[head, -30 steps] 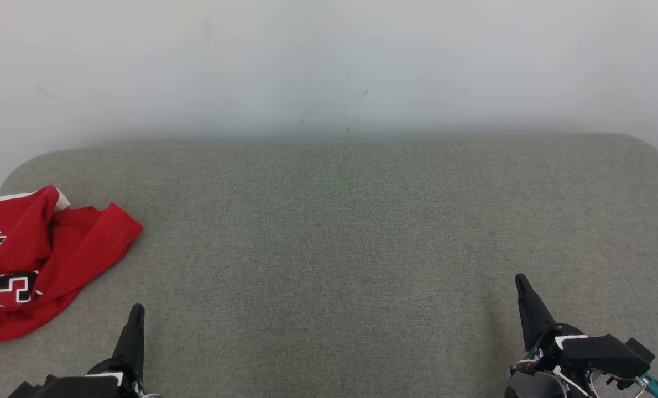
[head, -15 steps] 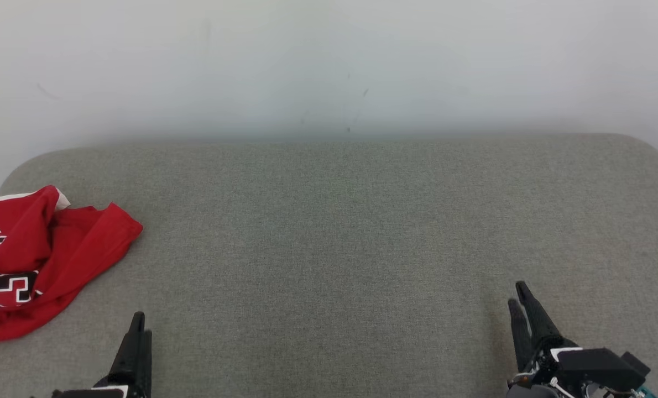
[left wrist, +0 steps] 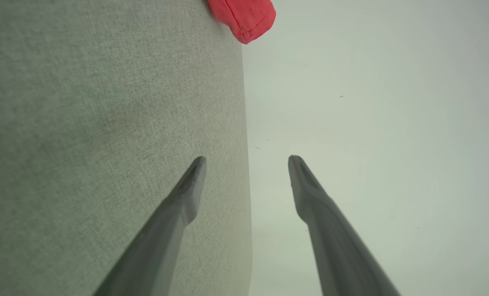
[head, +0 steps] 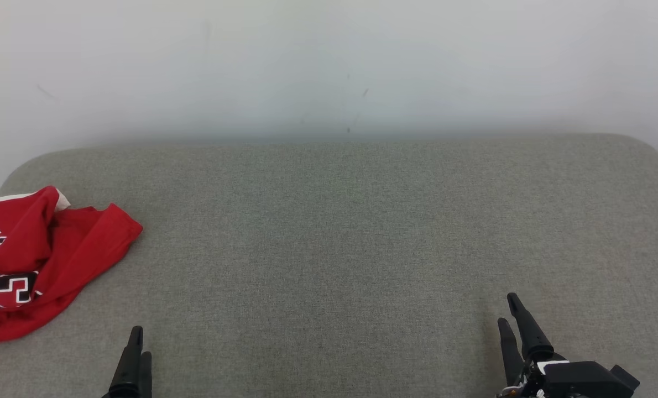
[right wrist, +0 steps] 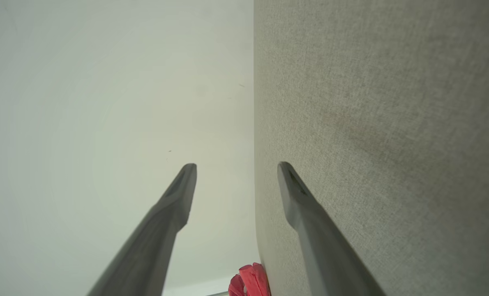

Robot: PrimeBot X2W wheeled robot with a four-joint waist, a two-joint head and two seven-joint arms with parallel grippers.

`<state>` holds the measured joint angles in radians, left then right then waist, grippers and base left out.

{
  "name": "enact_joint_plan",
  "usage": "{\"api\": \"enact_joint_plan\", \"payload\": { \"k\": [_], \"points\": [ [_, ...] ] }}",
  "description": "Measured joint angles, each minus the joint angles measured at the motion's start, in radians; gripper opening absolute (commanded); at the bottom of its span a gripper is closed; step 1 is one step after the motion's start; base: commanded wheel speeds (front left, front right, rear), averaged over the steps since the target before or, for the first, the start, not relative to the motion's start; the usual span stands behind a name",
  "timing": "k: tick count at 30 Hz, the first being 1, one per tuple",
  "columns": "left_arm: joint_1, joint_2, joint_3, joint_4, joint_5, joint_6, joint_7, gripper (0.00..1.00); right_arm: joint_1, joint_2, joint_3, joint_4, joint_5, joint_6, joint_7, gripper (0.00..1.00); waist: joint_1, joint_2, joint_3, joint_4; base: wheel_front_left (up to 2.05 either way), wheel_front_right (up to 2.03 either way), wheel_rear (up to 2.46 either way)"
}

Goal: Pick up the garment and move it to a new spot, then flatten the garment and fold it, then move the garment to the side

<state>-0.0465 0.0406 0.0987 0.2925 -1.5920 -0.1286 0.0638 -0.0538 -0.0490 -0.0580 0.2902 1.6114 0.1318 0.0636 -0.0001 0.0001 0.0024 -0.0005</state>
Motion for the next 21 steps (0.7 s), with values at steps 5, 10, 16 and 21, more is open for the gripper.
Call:
{"api": "enact_joint_plan", "payload": {
  "k": [5, 10, 16, 21],
  "points": [
    [0.003, 0.0, 0.001, -0.006, 0.036, 0.0, -0.021, 1.0, -0.002, 0.0, 0.023, -0.006, -0.012, 0.0, -0.025, 1.0, 0.0, 0.0, -0.001, 0.0, 0.0, 0.0, 0.0],
    [0.006, 0.0, 0.002, -0.01, 0.098, 0.0, -0.045, 1.0, -0.003, 0.0, 0.032, -0.011, -0.049, 0.0, -0.047, 1.0, 0.0001, 0.0, -0.001, 0.002, 0.0, 0.0, 0.0],
    [0.006, 0.001, 0.004, -0.017, 0.195, 0.0, -0.072, 1.0, -0.003, 0.0, 0.048, -0.014, -0.128, 0.0, -0.074, 1.0, 0.0001, 0.0, -0.001, 0.004, 0.0, 0.0, 0.0],
    [0.007, 0.001, -0.003, -0.022, 0.283, 0.001, -0.091, 1.0, -0.004, 0.0, 0.052, -0.012, -0.207, 0.0, -0.092, 1.0, 0.0, 0.0, -0.001, 0.006, 0.0, 0.0, 0.0]
  ]
}}
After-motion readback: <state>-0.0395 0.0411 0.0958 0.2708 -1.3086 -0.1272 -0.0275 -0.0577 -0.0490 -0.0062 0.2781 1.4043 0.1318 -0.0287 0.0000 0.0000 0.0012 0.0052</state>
